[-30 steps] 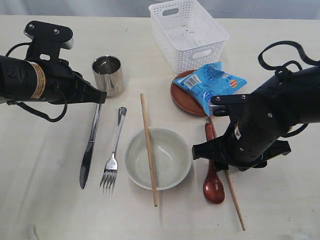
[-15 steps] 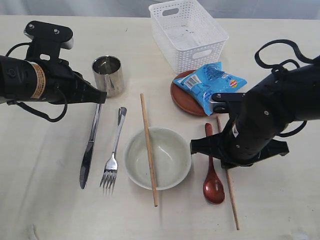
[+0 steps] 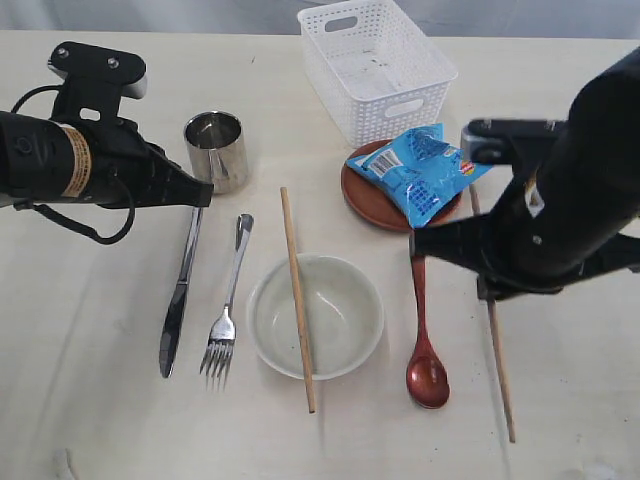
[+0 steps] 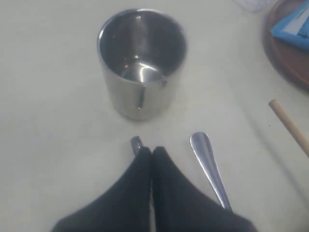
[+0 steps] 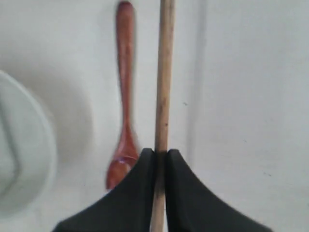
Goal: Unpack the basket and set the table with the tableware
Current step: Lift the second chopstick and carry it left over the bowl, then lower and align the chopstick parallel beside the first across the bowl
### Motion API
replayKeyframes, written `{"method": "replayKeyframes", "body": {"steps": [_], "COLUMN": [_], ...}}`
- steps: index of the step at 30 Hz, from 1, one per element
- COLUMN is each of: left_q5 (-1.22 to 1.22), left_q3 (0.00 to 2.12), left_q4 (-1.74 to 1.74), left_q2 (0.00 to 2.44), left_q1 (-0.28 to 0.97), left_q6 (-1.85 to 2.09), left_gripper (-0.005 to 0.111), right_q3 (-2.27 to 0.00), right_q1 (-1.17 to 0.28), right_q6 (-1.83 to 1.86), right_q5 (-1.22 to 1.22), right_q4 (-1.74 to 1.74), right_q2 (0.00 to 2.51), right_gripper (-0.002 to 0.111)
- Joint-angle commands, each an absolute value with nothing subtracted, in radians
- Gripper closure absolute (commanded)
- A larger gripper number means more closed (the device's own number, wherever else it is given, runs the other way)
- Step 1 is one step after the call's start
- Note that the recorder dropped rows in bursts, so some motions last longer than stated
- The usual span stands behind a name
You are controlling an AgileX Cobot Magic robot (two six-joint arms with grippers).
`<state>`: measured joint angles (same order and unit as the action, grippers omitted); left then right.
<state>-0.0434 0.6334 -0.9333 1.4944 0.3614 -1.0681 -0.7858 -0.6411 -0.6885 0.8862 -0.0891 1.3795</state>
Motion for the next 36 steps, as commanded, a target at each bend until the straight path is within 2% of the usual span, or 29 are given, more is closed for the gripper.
{"method": "replayKeyframes", "body": {"steps": [1,10,16,24,26,27,28,29,30,36], "left_q5": [-0.049,-0.053,-0.056,-0.055,-0.055,-0.055,-0.055,-0.055,-0.055,-0.055], "left_q3": [0.635,0.635,0.635,0.635,0.635,0.635,0.635,0.635,0.635,0.635], "left_q4": [-0.927,-0.927,-0.927,-0.927,-0.927,-0.927,-0.927,-0.927,-0.927,-0.927], "left_q2": [1.489,1.489,1.489,1.489,1.489,1.489,1.489,1.489,1.489,1.489], "left_q1": [0.359,0.359,0.359,0.359,0.359,0.359,0.359,0.359,0.359,0.359], "left_q6": [-1.079,-1.079,-1.079,-1.077,-1.077,-1.077,-1.077,-1.077,-1.077,-1.077], "left_gripper": [0.107,0.107,0.107,0.107,0.107,0.107,0.107,0.107,0.107,0.107], "right_q3": [-0.885,-1.062,-1.094,-1.092,-1.092,-1.092,-1.092,-1.092,-1.092,-1.092], "right_q1": [-0.644,-0.738,-0.740,-0.740,-0.740,-0.740,-0.740,-0.740,-0.740,-0.740], "right_q6": [-0.619,-0.551,-0.546,-0.468,-0.460,-0.455,-0.455,-0.455,-0.455,-0.376], "right_q5": [0.879,0.843,0.819,0.774,0.749,0.744,0.744,0.743,0.742,0.735], "right_q4": [0.030,0.107,0.112,0.213,0.231,0.233,0.233,0.233,0.233,0.300], "right_q2": [1.353,1.614,1.758,1.770,1.770,1.770,1.770,1.770,1.770,1.770], "right_gripper": [0.109,0.109,0.109,0.108,0.102,0.088,0.079,0.064,0.058,0.056]}}
